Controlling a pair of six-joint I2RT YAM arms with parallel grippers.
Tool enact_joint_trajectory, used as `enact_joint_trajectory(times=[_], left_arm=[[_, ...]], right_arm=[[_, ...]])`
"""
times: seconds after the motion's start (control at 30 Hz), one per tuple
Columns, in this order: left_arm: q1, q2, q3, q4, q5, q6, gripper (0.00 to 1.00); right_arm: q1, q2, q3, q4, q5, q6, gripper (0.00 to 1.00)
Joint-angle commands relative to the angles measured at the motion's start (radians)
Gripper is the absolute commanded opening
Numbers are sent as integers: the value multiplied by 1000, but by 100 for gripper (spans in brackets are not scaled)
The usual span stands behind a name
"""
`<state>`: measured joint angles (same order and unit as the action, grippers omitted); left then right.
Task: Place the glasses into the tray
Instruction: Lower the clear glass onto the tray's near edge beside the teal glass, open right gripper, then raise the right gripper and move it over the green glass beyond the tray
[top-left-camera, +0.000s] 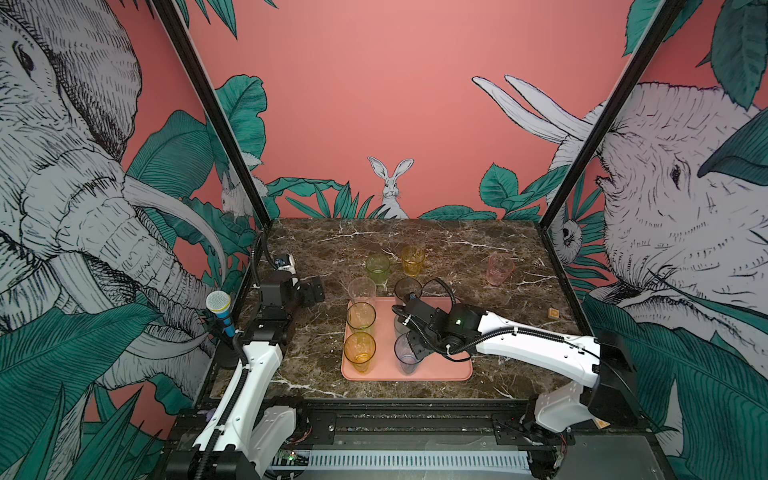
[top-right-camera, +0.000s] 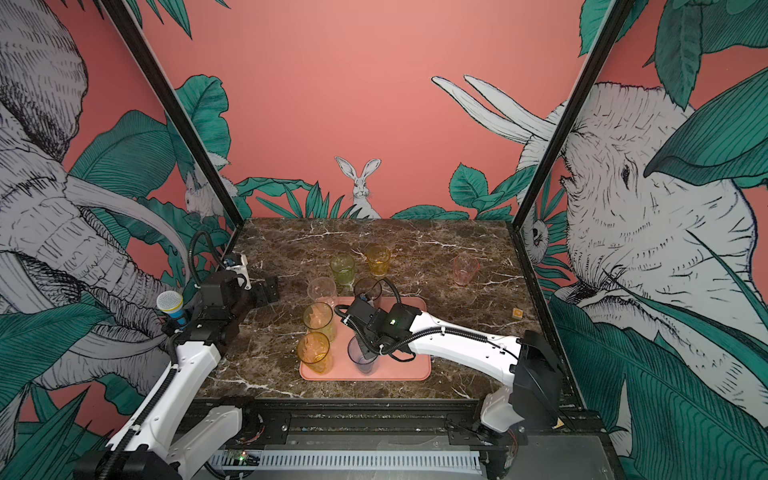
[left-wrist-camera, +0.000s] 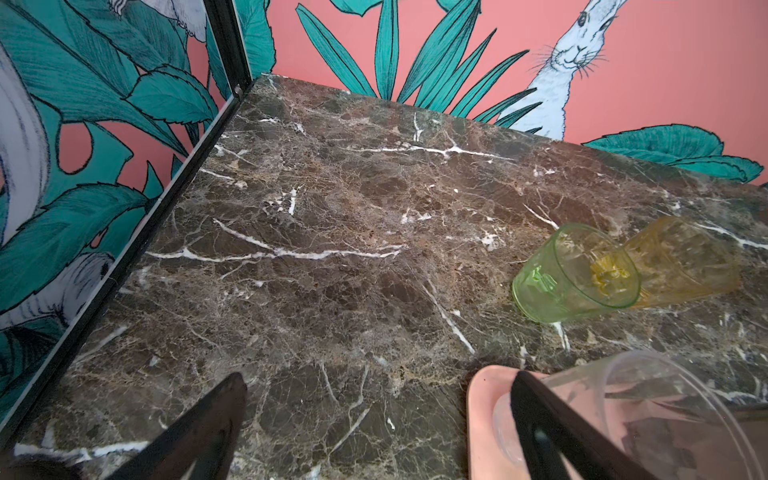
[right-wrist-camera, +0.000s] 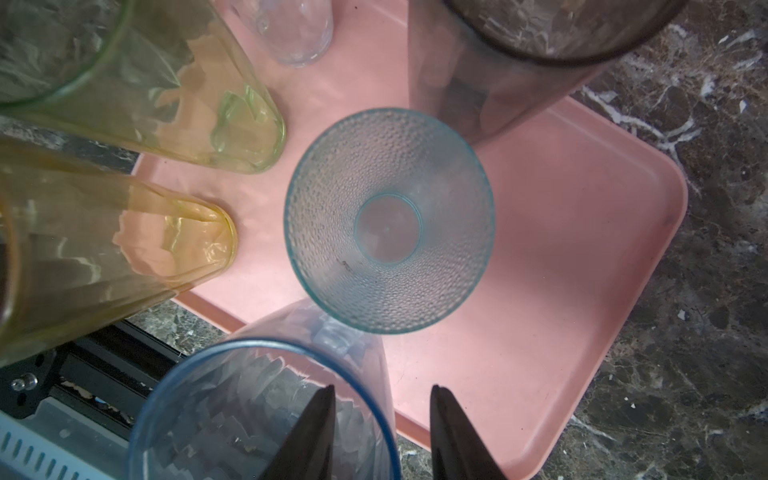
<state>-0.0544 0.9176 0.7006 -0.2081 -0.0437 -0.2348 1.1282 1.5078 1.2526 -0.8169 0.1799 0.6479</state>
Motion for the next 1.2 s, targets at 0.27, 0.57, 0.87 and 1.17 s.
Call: enact_joint_trajectory(times=[0.27, 0.57, 0.87, 1.17], left_arm=[[-1, -1, 144, -106, 74, 2, 100], [-1, 2, 153, -111, 109, -20, 100], [0, -30, 142, -155, 134, -44, 100], [-1, -65, 114, -192, 142, -43, 100]], right_arm=[[-25, -62, 198, -152, 72, -60, 45], [-207, 57, 430, -167, 29, -189, 45], [-351, 276, 656, -161, -81, -283, 46], [-428, 523, 952, -219, -130, -355, 46]])
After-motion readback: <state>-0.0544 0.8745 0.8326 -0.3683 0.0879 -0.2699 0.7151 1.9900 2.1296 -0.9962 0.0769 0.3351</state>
